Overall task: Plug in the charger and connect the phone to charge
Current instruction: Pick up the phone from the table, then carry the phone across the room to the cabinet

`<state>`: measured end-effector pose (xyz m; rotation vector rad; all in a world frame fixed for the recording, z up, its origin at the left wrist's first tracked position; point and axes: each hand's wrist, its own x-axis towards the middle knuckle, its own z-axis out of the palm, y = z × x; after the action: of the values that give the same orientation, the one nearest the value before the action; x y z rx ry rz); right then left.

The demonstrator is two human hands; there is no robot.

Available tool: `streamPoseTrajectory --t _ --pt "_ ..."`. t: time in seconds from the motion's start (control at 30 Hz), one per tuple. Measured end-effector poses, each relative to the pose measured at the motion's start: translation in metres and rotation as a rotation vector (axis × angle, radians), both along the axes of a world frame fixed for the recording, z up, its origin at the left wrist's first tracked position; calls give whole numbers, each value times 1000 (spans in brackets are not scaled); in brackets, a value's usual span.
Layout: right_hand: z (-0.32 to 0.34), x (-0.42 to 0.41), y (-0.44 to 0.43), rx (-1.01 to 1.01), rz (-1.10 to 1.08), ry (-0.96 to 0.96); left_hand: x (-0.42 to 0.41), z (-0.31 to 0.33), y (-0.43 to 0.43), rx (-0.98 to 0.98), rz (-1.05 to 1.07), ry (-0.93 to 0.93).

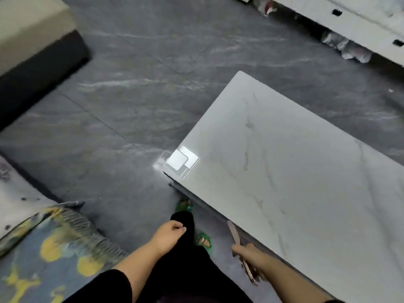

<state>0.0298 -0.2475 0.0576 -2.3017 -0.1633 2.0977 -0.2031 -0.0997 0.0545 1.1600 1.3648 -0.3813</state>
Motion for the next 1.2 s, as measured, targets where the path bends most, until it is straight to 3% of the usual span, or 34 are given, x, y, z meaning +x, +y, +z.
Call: streamPoseTrajectory --t 0.17,0.27,0.5,0.63,0.8,1.0,1.2 --pt "4 -64 76 100 387 58 -97 17 -9 -10 309 -41" --pt "15 -114 133 217 475 84 -153 30 2 11 497 -33" --pt "-1 -213 262 251 457 4 -283 24 68 -84 733 9" --pt "0 -236 317 271 353 2 -325 15 119 11 793 72" --pt "0 -215 352 206 181 -37 -319 18 218 44 715 43" --pt "-6 -170 383 99 57 -72 -257 28 356 117 623 -59" --pt "-15 -127 465 120 -94 -83 -186 33 471 146 524 -73"
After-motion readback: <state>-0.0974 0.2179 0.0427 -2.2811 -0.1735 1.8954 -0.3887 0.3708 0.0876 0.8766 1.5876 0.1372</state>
